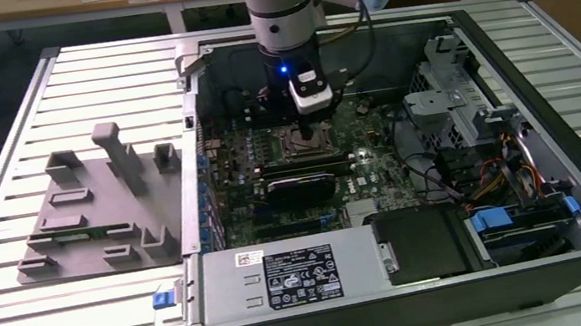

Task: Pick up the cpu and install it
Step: 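Install the first cpu locking lever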

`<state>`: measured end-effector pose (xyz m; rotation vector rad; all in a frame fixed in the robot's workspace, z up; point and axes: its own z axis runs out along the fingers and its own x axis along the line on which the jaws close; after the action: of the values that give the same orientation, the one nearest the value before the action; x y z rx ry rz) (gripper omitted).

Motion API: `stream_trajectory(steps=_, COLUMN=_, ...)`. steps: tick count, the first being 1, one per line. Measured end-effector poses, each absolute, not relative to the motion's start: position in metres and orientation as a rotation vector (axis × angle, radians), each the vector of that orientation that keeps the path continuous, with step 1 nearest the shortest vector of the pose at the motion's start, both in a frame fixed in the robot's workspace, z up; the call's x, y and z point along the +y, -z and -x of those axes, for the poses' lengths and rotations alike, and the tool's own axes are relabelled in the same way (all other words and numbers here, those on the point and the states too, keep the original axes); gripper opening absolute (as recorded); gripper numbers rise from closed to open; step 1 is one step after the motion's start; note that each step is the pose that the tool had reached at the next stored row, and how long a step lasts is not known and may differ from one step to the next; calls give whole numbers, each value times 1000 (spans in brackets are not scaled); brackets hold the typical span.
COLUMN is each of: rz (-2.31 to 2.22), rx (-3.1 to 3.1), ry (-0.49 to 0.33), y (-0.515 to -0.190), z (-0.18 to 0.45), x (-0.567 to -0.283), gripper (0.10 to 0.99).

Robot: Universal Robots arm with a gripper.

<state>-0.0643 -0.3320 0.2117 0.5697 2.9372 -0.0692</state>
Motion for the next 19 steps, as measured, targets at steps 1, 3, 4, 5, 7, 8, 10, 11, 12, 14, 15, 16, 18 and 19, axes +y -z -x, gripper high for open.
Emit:
stream_trajectory(steps=1, rz=-572, rx=2952, ry=74, y=-211, z=64, x=-332, gripper=106)
stream_trajectory(steps=3, rz=-575, rx=2974, ry=81, y=-211, z=64, x=-332, gripper=106)
stream_trajectory(steps=4, rz=-575, rx=2975, ry=82, y=-211, z=64, x=-332, gripper=106)
stream_trajectory(steps=5, rz=-575, rx=2975, ry=82, y=-211, z=64, x=-332, gripper=106)
stream_trajectory(steps=7, rz=-575, rx=2976, ry=82, y=-211, z=64, x=-332, gripper=106)
stream_trajectory(steps=8, rz=-573, rx=2977, ry=82, y=-211, z=64, x=-332, gripper=106)
stream_trajectory(steps=10, rz=-545, rx=2981, ry=80, y=-211, z=63, x=-332, gripper=106)
stream_trajectory(steps=11, rz=-529, rx=2984, ry=79, y=-211, z=63, x=-332, gripper=106)
stream_trajectory(steps=12, rz=-513, rx=2987, ry=78, y=-211, z=63, x=-332, gripper=106)
stream_trajectory(steps=14, rz=-480, rx=2992, ry=77, y=-211, z=63, x=-332, gripper=106)
stream_trajectory(steps=15, rz=-465, rx=2994, ry=76, y=-211, z=63, x=-332, gripper=106)
stream_trajectory(steps=16, rz=-449, rx=2996, ry=75, y=-211, z=63, x=-332, gripper=106)
stream_trajectory(steps=18, rz=-423, rx=3000, ry=73, y=-211, z=63, x=-332, gripper=106)
stream_trajectory(steps=19, rz=-413, rx=3001, ry=73, y=-210, z=62, x=-332, gripper=106)
